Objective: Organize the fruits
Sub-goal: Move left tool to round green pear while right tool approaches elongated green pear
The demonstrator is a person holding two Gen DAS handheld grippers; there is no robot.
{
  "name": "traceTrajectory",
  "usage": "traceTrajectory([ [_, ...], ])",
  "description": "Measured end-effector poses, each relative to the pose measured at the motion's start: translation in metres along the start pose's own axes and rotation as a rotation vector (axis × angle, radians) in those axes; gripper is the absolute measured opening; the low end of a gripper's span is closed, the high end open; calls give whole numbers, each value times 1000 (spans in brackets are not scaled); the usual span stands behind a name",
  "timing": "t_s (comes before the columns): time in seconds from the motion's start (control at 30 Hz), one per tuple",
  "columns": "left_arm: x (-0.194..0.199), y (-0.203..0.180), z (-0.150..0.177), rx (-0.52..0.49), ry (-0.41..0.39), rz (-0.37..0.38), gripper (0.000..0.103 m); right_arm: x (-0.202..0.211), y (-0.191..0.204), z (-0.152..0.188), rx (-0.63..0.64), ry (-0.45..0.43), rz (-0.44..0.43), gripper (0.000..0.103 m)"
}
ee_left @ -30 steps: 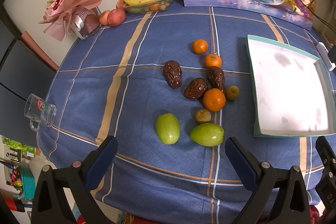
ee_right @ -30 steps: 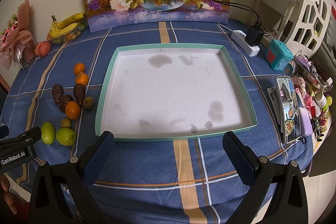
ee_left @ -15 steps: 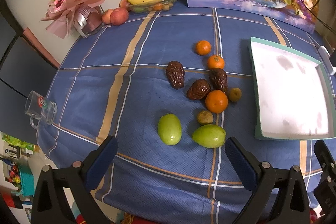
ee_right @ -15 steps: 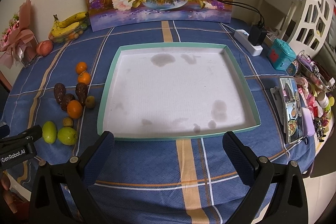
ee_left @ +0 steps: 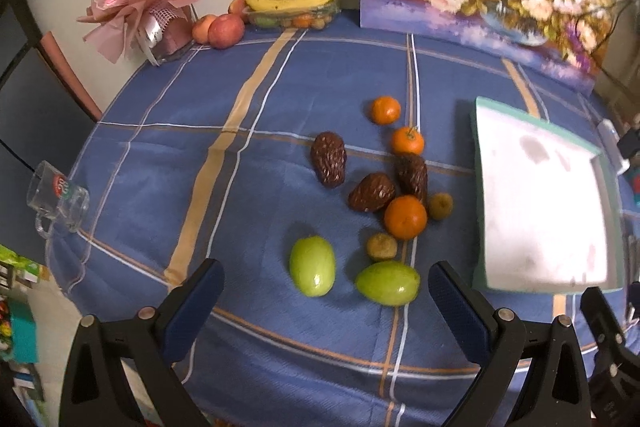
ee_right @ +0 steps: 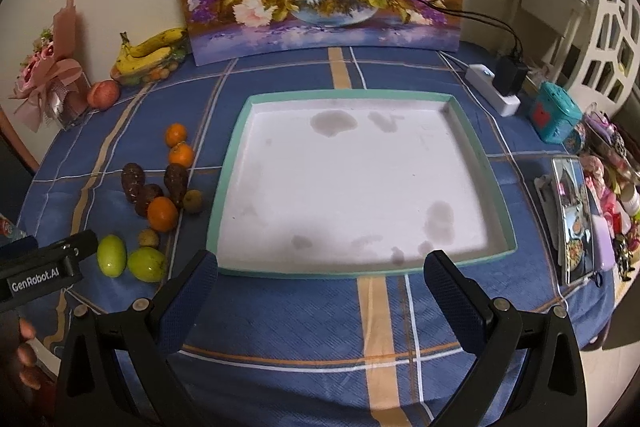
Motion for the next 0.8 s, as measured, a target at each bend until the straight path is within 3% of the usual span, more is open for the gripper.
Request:
traceTrajectory([
  [0.1, 5, 5, -8, 31, -70, 39, 103, 3, 6, -5, 15, -47, -25, 103],
  [0.23, 10, 14, -16, 58, -132, 34, 103, 8, 18, -13, 41, -115, -68, 103],
  [0.37, 6, 30, -20, 97, -108, 50, 103, 8, 33, -19, 83, -163, -82, 103],
  [0.53, 4, 52, -18, 142, -95, 29, 103, 0, 57, -18, 128, -94, -159, 103],
  [0.8, -7, 76, -11, 236, -53, 42, 103, 5, 90, -18, 155, -87, -261, 103],
])
Point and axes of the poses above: each gripper's, at about its wrist camera, not at the fingertips, and x roughly against the way its jaws point, y to its left, z to its underside, the point moved 7 cm from there along -x, roughly the way its jaws point, and after that the axes turned 12 degrees about z, right-handed, at the moved point
